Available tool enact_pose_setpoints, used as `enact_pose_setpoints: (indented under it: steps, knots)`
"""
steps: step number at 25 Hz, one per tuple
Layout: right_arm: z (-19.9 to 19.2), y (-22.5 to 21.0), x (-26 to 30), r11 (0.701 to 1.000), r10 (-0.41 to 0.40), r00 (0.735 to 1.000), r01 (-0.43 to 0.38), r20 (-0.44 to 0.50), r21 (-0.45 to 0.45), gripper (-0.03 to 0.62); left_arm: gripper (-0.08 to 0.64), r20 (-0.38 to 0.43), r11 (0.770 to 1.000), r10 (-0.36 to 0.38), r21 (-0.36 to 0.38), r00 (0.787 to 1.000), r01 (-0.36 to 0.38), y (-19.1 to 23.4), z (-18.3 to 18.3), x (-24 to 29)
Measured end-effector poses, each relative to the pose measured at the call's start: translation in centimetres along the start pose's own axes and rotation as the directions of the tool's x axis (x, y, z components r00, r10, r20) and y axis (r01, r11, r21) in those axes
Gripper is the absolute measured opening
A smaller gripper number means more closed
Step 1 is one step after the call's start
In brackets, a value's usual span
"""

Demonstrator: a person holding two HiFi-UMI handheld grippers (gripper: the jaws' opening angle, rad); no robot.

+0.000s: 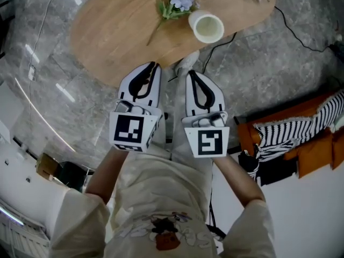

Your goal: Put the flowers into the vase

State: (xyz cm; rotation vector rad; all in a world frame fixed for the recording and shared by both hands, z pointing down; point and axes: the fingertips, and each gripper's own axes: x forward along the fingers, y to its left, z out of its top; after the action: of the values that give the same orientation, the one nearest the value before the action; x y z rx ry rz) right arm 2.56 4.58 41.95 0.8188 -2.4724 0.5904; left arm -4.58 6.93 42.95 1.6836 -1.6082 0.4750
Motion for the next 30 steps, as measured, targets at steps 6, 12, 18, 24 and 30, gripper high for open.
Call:
enact_pose_setpoints:
  steps: [6,12,18,24,30]
  knots:
    - [-1.1,0.5,1.5,0.999,-0.009,1.0,0.009,-0.007,-0.04,0.005,0.014,0.039,0.999,-0.004,0.05,0.999,0.002,0.5,-0.4,1.2]
    - [-2.5,0.8,2.7,1.0,-0.004,1.0,0.004,-0.007,0.011,0.005,0.015,0.009,0.998,0.006,0.059,1.0,-0.006,1.2,-1.6,2.8]
    - [-4.1,0.7,3.9,1.0,0.006,0.999,-0.005,-0.031,0.022,0.005,0.032,0.0,0.999,-0.019,0.032,1.0,0.019,2.0,-2.4,4.8]
    - [-5.3,0.3,5.5,1.0,0.011,0.999,-0.01,-0.045,0.015,0.005,0.06,-0.016,1.0,-0.007,0.03,1.0,0.008,3.7,-3.1,6.9]
    - [-5.6,-0.2,6.8,1.0,-0.001,0.999,0.002,-0.04,0.021,0.005,0.06,-0.036,1.0,-0.013,0.024,0.999,0.013,4.8,-3.8,8.1]
